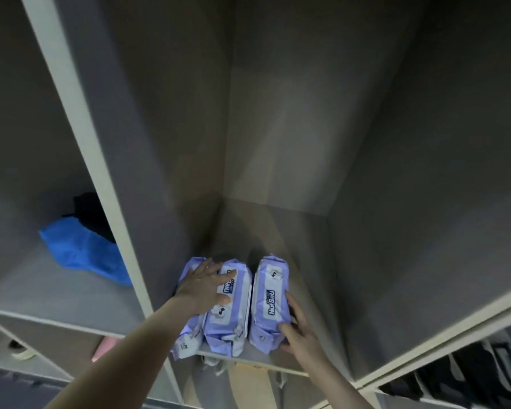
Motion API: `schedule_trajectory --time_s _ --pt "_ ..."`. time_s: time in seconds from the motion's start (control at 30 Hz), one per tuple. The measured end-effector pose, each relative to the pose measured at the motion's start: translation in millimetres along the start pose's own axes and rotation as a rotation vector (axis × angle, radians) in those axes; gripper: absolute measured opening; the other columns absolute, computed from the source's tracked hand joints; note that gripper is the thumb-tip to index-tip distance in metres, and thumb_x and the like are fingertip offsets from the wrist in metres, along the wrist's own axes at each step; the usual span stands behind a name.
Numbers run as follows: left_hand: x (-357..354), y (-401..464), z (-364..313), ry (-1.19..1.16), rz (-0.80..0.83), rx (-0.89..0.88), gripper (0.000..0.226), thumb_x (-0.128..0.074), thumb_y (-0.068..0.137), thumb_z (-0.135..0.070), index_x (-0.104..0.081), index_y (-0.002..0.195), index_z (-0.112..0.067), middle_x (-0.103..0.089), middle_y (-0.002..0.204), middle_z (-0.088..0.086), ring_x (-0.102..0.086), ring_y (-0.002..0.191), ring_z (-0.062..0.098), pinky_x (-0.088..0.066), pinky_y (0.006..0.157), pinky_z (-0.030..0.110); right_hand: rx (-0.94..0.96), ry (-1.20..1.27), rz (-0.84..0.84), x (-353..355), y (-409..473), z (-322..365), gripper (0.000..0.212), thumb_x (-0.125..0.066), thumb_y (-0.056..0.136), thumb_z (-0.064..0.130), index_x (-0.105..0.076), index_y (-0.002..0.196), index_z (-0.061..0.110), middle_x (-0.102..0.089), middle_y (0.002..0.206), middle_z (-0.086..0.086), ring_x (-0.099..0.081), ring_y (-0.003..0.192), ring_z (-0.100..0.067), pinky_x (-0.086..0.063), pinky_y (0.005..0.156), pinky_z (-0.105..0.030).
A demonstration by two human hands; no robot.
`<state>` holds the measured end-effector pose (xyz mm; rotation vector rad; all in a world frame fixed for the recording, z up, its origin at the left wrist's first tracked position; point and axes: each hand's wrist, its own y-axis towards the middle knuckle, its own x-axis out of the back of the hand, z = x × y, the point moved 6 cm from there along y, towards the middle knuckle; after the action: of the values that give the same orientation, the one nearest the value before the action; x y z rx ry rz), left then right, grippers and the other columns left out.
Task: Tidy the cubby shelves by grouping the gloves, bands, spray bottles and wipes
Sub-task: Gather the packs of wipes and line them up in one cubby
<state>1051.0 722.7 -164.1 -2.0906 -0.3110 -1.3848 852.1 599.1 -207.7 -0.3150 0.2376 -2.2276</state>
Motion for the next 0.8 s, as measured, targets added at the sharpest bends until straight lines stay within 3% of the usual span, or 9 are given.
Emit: schedule_trajectory --time_s 0.2,0.4,0.5,0.57,0.67,0.8 --pt "9.1 -2.3 0.6 -0.083 0.009 -0.011 0.096 -0.064 0.087 -0.039 0.005 0.153 -0.029 -0.005 0.162 0.0 0.003 0.149 0.019 -0.008 0.119 0.043 -0.011 -0.046 0.008 0.3 -2.1 3.6 0.058 -0.056 0.092 0.004 -0.044 0.129 0.046 -0.057 0.136 0.008 -0.058 0.121 -0.016 -0.048 0.1 -0.05" --pt "10.4 0.0 1.3 -0.081 -0.003 -0.004 0.091 -0.066 0.084 -0.039 -0.009 0.153 -0.026 -0.013 0.159 0.001 -0.001 0.149 0.018 -0.009 0.119 0.043 -0.026 -0.084 0.007 0.7 -7.7 -2.1 0.052 -0.057 0.094 0.01 -0.046 0.126 0.049 -0.059 0.132 0.014 -0.06 0.118 -0.01 -0.05 0.1 -0.047" --pt "12.5 1.5 3.0 -0.109 -0.015 0.003 0.09 -0.068 0.082 -0.038 -0.014 0.152 -0.027 -0.016 0.159 0.001 -0.002 0.149 0.019 -0.01 0.119 0.047 -0.023 -0.104 0.021 -0.4 -8.2 0.4 0.053 -0.055 0.094 0.009 -0.044 0.133 0.043 -0.057 0.132 0.017 -0.059 0.118 -0.008 -0.049 0.101 -0.043" --pt "12.5 1.8 2.3 -0.1 0.006 0.009 0.09 -0.068 0.083 -0.038 -0.012 0.153 -0.028 -0.013 0.16 0.0 -0.001 0.149 0.019 -0.01 0.118 0.049 -0.022 -0.142 0.024 1.5 -8.5 5.1 0.055 -0.055 0.094 0.008 -0.041 0.14 0.034 -0.057 0.133 0.013 -0.058 0.117 -0.006 -0.049 0.1 -0.036" --pt "15.6 -2.7 -1.4 -0.084 0.005 0.003 0.09 -0.066 0.084 -0.039 -0.009 0.153 -0.03 -0.003 0.162 -0.003 0.001 0.149 0.017 -0.011 0.118 0.052 -0.002 -0.155 0.009 7.5 -10.2 24.6 0.058 -0.057 0.091 0.002 -0.042 0.14 0.028 -0.054 0.134 0.01 -0.055 0.11 0.008 -0.046 0.087 -0.01" --pt "38.4 -13.2 -21.9 -0.299 -0.164 -0.068 0.082 -0.066 0.087 -0.035 -0.018 0.153 -0.027 -0.004 0.161 -0.006 -0.004 0.148 0.013 -0.017 0.119 0.038 0.135 -0.182 -0.068 22.7 -9.6 73.0 0.069 -0.061 0.089 -0.002 -0.031 0.147 0.021 -0.04 0.146 0.006 -0.047 0.127 -0.018 -0.039 0.105 -0.029"
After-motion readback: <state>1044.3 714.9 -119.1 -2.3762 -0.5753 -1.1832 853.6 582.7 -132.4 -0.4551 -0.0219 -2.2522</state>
